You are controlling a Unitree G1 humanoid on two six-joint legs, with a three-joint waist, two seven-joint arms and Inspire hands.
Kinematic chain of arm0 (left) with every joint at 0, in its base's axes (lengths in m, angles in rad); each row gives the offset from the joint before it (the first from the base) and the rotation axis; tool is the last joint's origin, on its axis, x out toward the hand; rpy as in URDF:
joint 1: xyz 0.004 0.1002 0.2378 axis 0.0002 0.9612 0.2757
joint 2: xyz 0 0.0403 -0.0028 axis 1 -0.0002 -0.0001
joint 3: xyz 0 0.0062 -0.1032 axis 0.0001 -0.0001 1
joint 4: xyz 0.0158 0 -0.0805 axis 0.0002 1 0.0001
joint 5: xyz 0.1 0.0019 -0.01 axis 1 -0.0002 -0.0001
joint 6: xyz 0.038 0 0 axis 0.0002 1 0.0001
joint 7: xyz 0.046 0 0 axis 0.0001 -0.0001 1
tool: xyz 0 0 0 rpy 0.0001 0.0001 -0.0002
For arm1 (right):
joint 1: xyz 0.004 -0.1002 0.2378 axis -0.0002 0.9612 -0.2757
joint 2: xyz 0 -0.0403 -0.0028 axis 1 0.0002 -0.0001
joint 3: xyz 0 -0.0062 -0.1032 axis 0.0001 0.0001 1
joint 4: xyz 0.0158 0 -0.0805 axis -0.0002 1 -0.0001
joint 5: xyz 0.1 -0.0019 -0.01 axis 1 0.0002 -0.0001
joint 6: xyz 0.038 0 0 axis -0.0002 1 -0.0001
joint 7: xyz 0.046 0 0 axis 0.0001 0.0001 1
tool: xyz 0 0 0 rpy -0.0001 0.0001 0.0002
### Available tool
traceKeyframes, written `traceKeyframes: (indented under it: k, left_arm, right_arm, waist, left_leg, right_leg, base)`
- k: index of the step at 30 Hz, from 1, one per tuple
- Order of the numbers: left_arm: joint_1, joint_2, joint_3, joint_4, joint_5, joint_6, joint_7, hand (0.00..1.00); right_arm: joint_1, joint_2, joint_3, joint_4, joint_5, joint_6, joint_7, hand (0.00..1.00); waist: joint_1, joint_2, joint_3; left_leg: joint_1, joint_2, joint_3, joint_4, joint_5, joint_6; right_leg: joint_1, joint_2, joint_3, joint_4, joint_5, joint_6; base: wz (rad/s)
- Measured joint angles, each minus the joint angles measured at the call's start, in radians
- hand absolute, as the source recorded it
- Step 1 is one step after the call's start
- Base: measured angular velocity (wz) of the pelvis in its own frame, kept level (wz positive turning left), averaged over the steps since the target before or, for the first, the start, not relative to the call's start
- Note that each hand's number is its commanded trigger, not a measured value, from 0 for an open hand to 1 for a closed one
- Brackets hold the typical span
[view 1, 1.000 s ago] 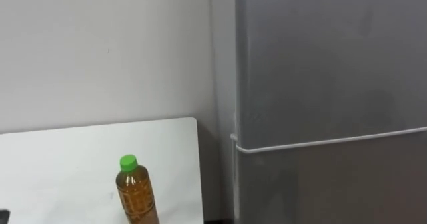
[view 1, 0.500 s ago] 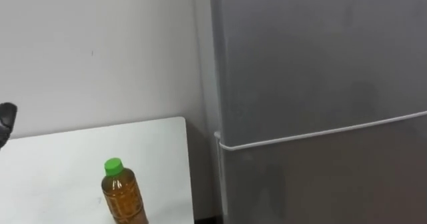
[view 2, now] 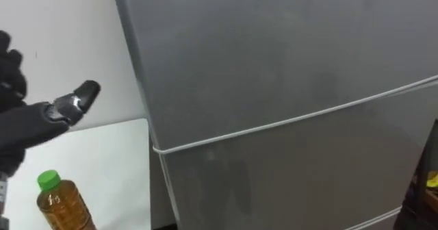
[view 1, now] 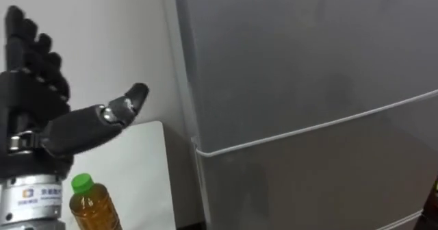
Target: Put the bottle in the upper fridge
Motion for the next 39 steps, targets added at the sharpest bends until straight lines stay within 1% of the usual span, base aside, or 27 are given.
traceKeyframes:
  k: [1, 3, 6, 8, 12, 15, 16, 18, 28, 34, 39]
  left_arm:
    - [0.000, -0.001, -0.008, 0.008, 0.000, 0.012, -0.020, 0.00]
    - [-0.002, -0.004, -0.006, 0.022, -0.025, 0.025, -0.039, 0.00]
    - [-0.013, -0.006, -0.006, 0.028, -0.077, 0.050, -0.058, 0.00]
    - [-0.015, -0.007, -0.006, 0.028, -0.075, 0.065, -0.074, 0.00]
    - [-0.022, -0.012, -0.003, 0.029, -0.075, 0.071, -0.083, 0.00]
    - [-0.022, -0.027, 0.001, 0.031, -0.076, 0.088, -0.100, 0.00]
    - [-0.022, -0.030, 0.000, 0.031, -0.076, 0.092, -0.100, 0.00]
    - [-0.022, -0.032, 0.000, 0.031, -0.077, 0.096, -0.105, 0.00]
    - [-0.022, -0.033, -0.005, 0.031, -0.077, 0.098, -0.115, 0.00]
    - [-0.022, -0.033, -0.009, 0.020, -0.079, 0.100, -0.115, 0.00]
    - [-0.022, -0.033, -0.009, 0.015, -0.080, 0.101, -0.124, 0.00]
  right_arm:
    - [-0.002, 0.000, 0.000, 0.000, 0.000, 0.000, 0.002, 0.00]
    - [-0.002, 0.000, 0.006, -0.002, 0.006, 0.007, 0.003, 0.00]
    - [-0.005, 0.000, 0.009, -0.004, 0.021, 0.022, 0.004, 0.00]
    - [-0.010, -0.001, 0.008, -0.003, 0.018, 0.034, 0.005, 0.00]
    - [-0.016, -0.003, 0.008, -0.004, 0.009, 0.037, 0.006, 0.00]
    - [-0.018, -0.007, 0.012, -0.004, 0.009, 0.043, 0.008, 0.00]
    - [-0.018, -0.007, 0.015, -0.005, 0.011, 0.043, 0.008, 0.00]
    - [-0.026, -0.009, 0.017, -0.004, 0.010, 0.043, 0.007, 0.00]
    - [-0.026, -0.015, 0.036, -0.003, 0.012, 0.043, 0.007, 0.00]
    - [-0.036, -0.023, 0.038, 0.003, 0.015, 0.043, 0.011, 0.00]
    - [-0.046, -0.026, 0.038, 0.022, 0.015, 0.043, 0.018, 0.00]
  waist:
    - [-0.009, -0.001, 0.0005]
    - [-0.010, 0.000, 0.0004]
    - [-0.014, -0.001, 0.0006]
    - [-0.013, -0.001, 0.0008]
    - [-0.013, 0.000, 0.0013]
    - [-0.013, 0.005, 0.0038]
    - [-0.013, 0.007, 0.0035]
    - [-0.013, 0.008, 0.0020]
    - [-0.014, 0.009, 0.0010]
    - [-0.014, 0.014, -0.0021]
    - [-0.013, 0.016, -0.0019]
  left_leg:
    - [0.003, 0.000, 0.005, -0.002, 0.000, 0.000]
    - [0.008, 0.001, 0.015, -0.003, 0.000, 0.000]
    - [-0.001, 0.000, 0.015, -0.003, 0.000, 0.000]
    - [-0.002, 0.000, 0.015, -0.003, 0.000, 0.000]
    - [-0.004, 0.000, 0.015, -0.002, 0.000, 0.000]
    - [-0.008, 0.000, 0.015, -0.001, 0.000, 0.000]
    - [-0.012, 0.000, 0.015, -0.001, 0.000, 0.000]
    - [-0.020, 0.000, 0.014, 0.001, 0.000, 0.000]
    - [-0.022, 0.000, 0.014, 0.001, 0.001, 0.002]
    - [-0.022, -0.001, 0.009, 0.001, 0.001, 0.002]
    - [-0.022, -0.001, 0.008, 0.001, 0.001, 0.002]
  right_leg:
    - [-0.001, 0.000, 0.010, -0.001, 0.000, 0.000]
    - [-0.001, 0.001, 0.021, -0.002, 0.000, 0.000]
    - [-0.002, 0.001, 0.023, -0.003, 0.003, 0.001]
    - [-0.007, 0.001, 0.026, -0.004, 0.004, 0.001]
    - [-0.003, 0.001, 0.020, -0.005, 0.004, 0.002]
    - [-0.005, 0.001, 0.018, -0.004, 0.005, 0.002]
    - [-0.008, 0.000, 0.016, -0.004, 0.005, 0.002]
    - [-0.015, 0.000, 0.016, -0.003, 0.006, 0.002]
    - [-0.016, 0.000, 0.016, -0.004, 0.009, 0.002]
    - [-0.012, 0.000, 0.016, -0.004, 0.010, 0.002]
    - [-0.011, 0.000, 0.016, -0.005, 0.010, 0.002]
  base:
    - [-0.11]
    - [-0.21]
    - [0.01]
    - [0.07]
    - [0.00]
    - [0.01]
    - [0.03]
    - [0.00]
    - [0.00]
    - [0.01]
    - [0.00]
